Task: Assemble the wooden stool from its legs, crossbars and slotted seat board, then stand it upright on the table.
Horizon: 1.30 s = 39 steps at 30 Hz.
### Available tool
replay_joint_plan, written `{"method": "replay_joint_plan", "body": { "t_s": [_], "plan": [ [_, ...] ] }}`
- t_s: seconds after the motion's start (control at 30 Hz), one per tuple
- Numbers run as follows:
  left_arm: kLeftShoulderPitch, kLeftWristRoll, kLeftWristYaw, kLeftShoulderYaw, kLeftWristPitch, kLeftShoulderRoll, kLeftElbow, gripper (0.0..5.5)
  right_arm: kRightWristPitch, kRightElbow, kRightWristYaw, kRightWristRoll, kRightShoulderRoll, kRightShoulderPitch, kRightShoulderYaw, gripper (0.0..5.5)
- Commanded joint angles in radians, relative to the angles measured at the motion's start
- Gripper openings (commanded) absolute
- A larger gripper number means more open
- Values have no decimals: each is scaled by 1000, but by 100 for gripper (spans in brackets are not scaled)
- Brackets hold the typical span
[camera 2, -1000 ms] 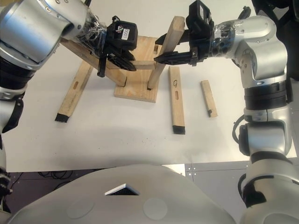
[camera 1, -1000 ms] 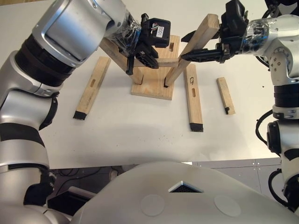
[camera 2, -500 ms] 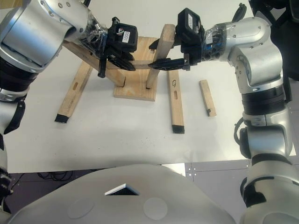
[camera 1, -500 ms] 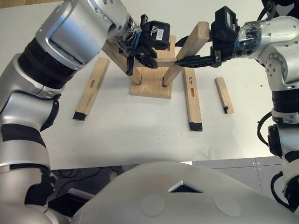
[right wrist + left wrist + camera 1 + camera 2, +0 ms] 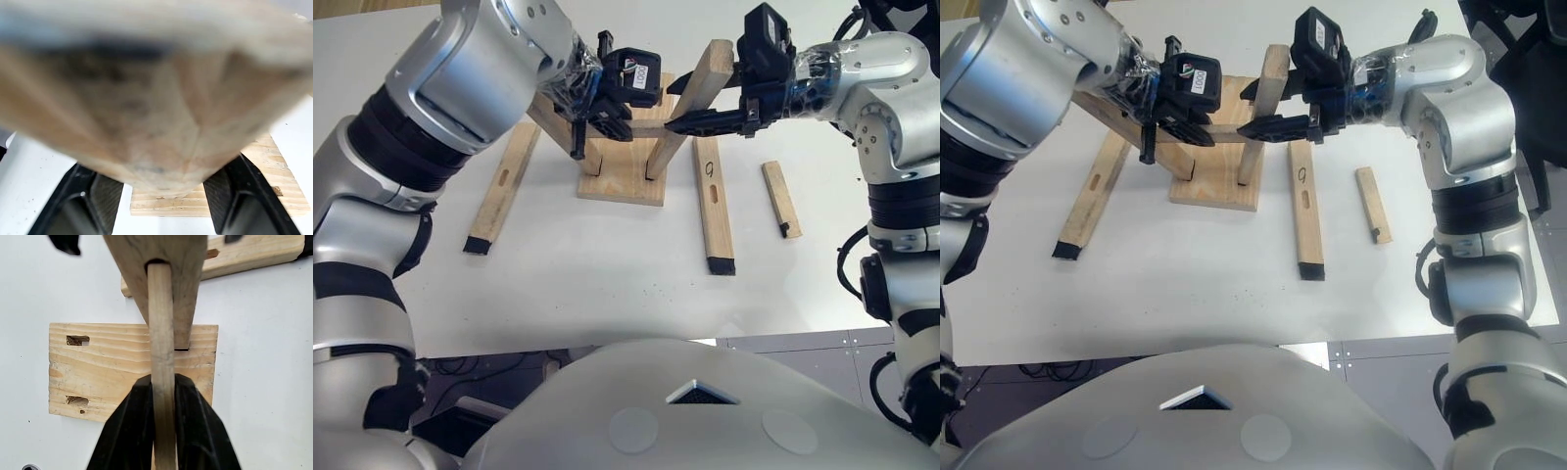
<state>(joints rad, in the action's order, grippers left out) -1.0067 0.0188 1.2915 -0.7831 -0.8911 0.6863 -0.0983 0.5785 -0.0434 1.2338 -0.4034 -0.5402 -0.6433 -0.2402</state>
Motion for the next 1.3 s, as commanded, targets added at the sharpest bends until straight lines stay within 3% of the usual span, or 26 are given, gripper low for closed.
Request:
{"method": "replay_joint_plan", "body": {
  "t_s": [0.03,0.2,0.3,0.43,0.73,1.0,1.1,1.2,1.3],
  "plan": [
    [243,-44,-14,-215,-47,-25,64,38,120,-15,5,-111,144,-54,-19,204],
    [234,-32,-5,-182,-9,-29,72,38,82,36,59,-20,91,28,-146,204],
    [196,-3,11,-113,9,-31,79,38,52,40,68,40,52,70,-202,267],
    [151,14,31,-28,17,-21,69,127,47,7,13,40,76,55,-171,348],
    [59,102,128,187,-11,103,-32,127,21,-22,-10,67,73,62,-140,348],
    [31,84,165,237,118,179,-43,127,4,-40,-22,108,77,78,-161,348],
    [-22,148,153,381,74,203,-45,127,-42,-44,-25,178,36,91,-193,348],
    [-96,261,87,633,-40,214,0,127,-58,-13,-5,204,-29,121,-184,348],
    [-29,363,-25,916,-151,227,21,110,-47,16,-11,191,-90,153,-131,351]
  ]
}}
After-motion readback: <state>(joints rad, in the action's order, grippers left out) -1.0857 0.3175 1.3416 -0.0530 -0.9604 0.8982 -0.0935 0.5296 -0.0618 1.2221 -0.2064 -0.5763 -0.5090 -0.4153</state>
